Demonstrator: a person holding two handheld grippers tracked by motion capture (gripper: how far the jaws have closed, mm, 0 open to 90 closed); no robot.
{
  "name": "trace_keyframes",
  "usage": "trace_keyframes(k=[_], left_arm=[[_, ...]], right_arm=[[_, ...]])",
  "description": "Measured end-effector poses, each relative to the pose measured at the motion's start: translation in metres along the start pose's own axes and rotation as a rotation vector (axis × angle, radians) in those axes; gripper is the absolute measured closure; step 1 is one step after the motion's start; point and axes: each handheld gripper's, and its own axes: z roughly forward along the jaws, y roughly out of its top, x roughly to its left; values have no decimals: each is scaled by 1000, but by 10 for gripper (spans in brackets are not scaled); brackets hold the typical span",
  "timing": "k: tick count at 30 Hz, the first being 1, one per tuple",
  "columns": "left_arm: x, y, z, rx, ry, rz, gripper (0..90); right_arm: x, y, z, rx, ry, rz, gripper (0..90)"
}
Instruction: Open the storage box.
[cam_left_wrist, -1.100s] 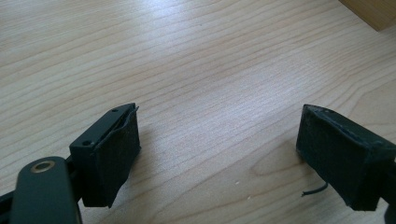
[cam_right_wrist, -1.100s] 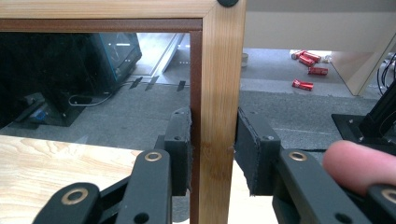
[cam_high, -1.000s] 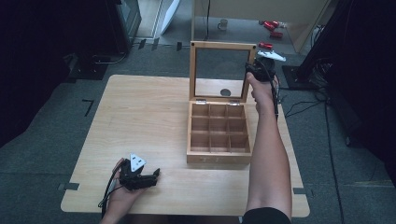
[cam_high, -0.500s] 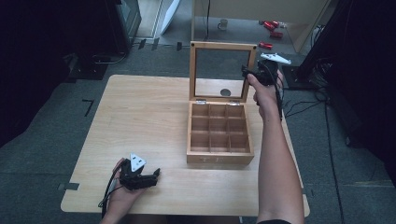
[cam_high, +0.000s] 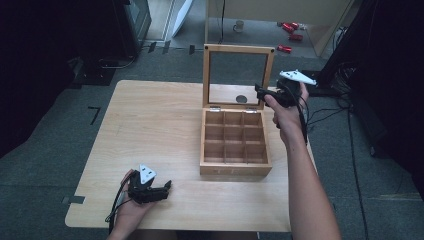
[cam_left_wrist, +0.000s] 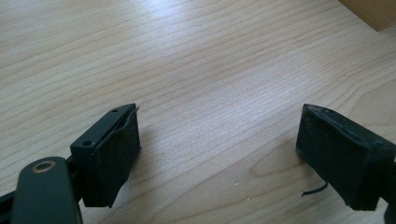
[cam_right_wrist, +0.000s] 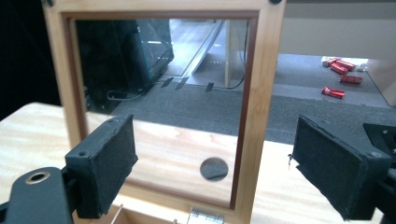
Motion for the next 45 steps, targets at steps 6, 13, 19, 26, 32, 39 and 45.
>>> trace_keyframes(k=[6,13,19,26,32,39,45], left_arm=[[0,0,0,0,0,0,142],[0,0,0,0,-1,1,142],[0,0,0,0,-3,0,142],[-1,0,0,-2,-3,-2,143],[-1,0,0,-1,-2,0,143],[-1,-1,-1,0,-2,3,143],[-1,-1,-1,0,-2,4,143]], right_arm=[[2,-17,-19,1,9,0,128],[-2,-44,-36,10,10,0,128],[-15,-67,-51,18,-11,29,128],[-30,-89,-70,29,-23,61,128],[-33,-105,-86,37,-19,51,128],[-33,-130,-99,63,-27,39,128],[-39,-150,-111,73,-39,52,128]])
